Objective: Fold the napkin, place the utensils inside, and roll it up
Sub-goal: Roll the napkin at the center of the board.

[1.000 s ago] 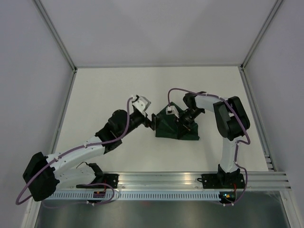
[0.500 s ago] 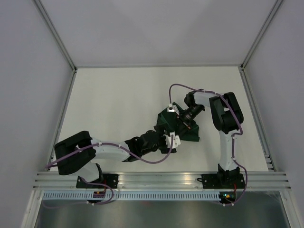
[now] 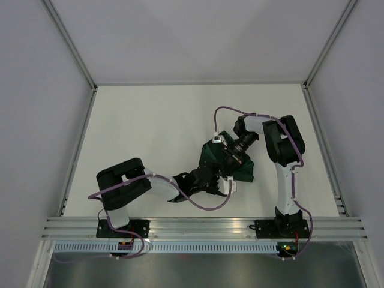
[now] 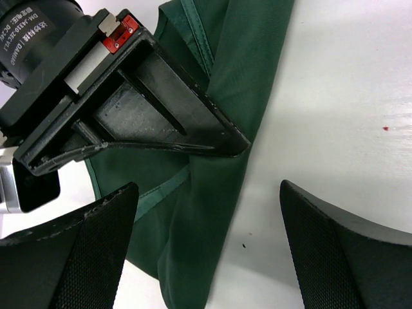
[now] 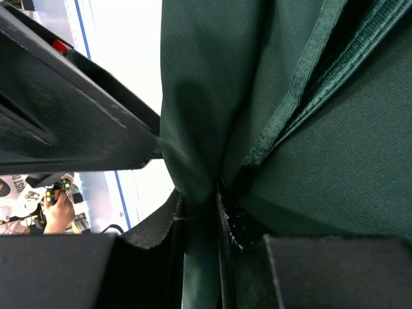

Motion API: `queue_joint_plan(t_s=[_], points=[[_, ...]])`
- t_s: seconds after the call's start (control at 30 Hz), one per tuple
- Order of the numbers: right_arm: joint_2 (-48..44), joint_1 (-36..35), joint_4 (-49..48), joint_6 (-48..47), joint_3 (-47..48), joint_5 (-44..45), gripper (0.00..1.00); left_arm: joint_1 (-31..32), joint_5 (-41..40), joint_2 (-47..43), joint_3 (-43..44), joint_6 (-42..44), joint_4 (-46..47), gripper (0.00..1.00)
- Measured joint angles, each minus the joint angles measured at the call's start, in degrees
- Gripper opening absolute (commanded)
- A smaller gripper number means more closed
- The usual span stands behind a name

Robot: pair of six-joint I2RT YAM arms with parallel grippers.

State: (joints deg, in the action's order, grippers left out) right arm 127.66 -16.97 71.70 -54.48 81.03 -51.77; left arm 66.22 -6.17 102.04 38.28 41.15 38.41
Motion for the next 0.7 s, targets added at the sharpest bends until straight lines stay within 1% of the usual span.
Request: queue_joint_plan(t_s=[0.1, 0.13, 0.2, 0.27, 0.3, 0.37, 0.47, 0.53, 0.57, 0.6, 0.63, 0.67, 0.7], points=[[0.50, 0.00, 0.63, -0.02, 0.46, 0.00, 0.00, -0.92, 1.20, 1.14, 1.25, 0.63, -0.66, 0.77], [0.66, 0.00, 0.87, -0.09, 0.61, 0.00, 0.00, -1.20, 1.77, 1.55, 1.79, 0.79, -1.05, 0.69], [0.85, 0.00, 1.25, -0.22, 0.79, 0.09, 0.00, -1.44, 2.32, 2.40, 2.86, 0.98, -2.23, 0.60], [0.98, 0.00, 1.53, -0.28, 0.90, 0.15, 0.01, -1.53, 2.82, 3.17, 3.43, 1.03, -2.73, 0.57], [1.11, 0.02, 1.73, -0.37, 1.01, 0.15, 0.00, -1.53, 3.10, 3.43, 3.69, 1.03, -2.80, 0.53], [1.51, 0.02, 2.23, -0.44, 1.40, 0.15, 0.00, -1.53, 3.48, 3.87, 4.26, 1.01, -3.37, 0.50], [1.84, 0.13, 2.80, -0.61, 1.77, 0.22, 0.01, -1.53, 3.80, 4.46, 5.60, 0.96, -5.33, 0.40], [1.84, 0.24, 3.15, -0.76, 2.01, 0.74, 0.01, -1.57, 4.61, 4.68, 6.88, 0.81, -7.63, 0.23], [1.84, 0.26, 3.28, -0.81, 2.12, 0.96, 0.00, -1.64, 5.18, 4.92, 7.58, 0.68, -8.79, 0.21], [1.86, 0.39, 3.41, -0.83, 2.29, 1.25, 0.01, -1.68, 5.64, 5.16, 8.41, 0.48, -10.25, 0.18], [1.84, 0.57, 3.54, -0.90, 2.40, 1.60, 0.03, -1.79, 6.10, 5.29, 9.25, 0.39, -11.52, 0.11], [1.84, 0.66, 3.61, -0.96, 2.47, 1.66, 0.04, -1.95, 6.56, 5.35, 9.94, 0.17, -12.66, 0.10], [1.84, 0.76, 3.72, -1.03, 2.58, 1.73, 0.11, -2.16, 6.91, 5.40, 10.47, -0.17, -13.51, 0.09]])
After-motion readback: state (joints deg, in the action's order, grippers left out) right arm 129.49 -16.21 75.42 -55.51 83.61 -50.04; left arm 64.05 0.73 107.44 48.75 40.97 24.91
